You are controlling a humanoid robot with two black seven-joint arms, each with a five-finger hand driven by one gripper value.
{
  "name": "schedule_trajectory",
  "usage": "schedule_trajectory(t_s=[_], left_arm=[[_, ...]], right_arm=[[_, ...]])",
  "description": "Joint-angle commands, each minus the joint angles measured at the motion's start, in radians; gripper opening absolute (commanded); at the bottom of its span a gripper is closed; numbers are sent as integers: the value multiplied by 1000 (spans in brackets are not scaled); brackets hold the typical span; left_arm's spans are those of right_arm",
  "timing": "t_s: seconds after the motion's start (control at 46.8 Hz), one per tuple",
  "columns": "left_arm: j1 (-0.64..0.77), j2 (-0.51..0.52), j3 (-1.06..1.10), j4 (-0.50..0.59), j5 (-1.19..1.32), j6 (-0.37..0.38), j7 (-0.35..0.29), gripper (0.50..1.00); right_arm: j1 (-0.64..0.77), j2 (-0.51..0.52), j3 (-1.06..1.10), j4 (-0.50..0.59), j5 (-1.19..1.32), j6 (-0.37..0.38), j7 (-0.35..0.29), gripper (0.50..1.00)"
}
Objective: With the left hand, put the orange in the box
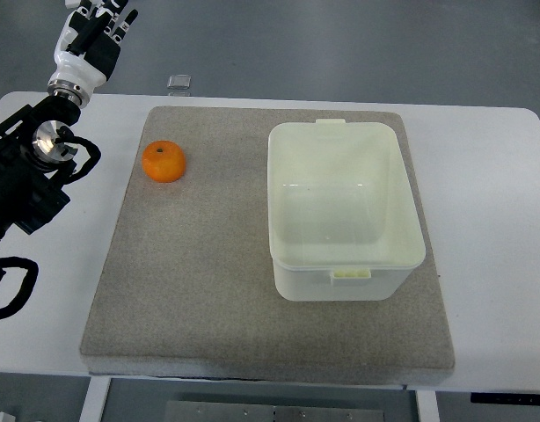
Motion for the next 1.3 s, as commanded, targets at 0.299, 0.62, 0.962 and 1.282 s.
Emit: schedule_trajectory(t_s=[0.299, 0.62, 0.962, 1.282], left_arm=[[-18, 81, 164, -67, 32, -3, 7, 988], [-36, 202, 247, -247, 308, 57, 4, 975], [-71, 225, 251, -247, 650, 112, -13, 941], [-71, 266, 303, -291, 1039, 114, -146, 943]], right_arm=[[0, 0, 0, 0, 0, 0, 0, 932], [0, 0, 0, 0, 0, 0, 0, 932], [0, 0, 0, 0, 0, 0, 0, 932], [0, 0, 0, 0, 0, 0, 0, 932]])
